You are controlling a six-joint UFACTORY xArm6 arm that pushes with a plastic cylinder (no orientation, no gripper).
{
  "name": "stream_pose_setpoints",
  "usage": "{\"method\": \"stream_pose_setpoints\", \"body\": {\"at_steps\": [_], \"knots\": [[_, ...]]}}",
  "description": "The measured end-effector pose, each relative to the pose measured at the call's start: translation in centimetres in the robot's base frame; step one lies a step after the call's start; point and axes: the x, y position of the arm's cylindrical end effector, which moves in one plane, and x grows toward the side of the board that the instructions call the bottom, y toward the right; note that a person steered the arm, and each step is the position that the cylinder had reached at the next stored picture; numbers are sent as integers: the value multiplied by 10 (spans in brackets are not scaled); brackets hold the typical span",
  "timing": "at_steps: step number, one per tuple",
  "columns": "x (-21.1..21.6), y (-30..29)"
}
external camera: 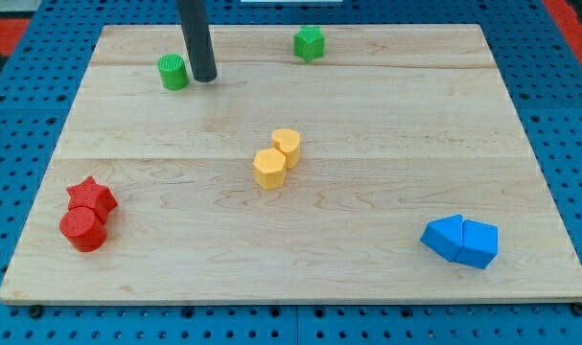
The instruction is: Push the yellow heart slightly towards the top of the board
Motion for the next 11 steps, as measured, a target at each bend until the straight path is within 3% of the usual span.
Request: {"method": "stream_pose_setpoints", "body": {"at_steps": [1, 3, 4, 5, 6, 7, 9, 10, 11], "knots": [[-7, -42], [8, -33], [29, 48], [76, 125], [135, 151], [174, 151], [154, 78], [155, 97], [186, 115]]}}
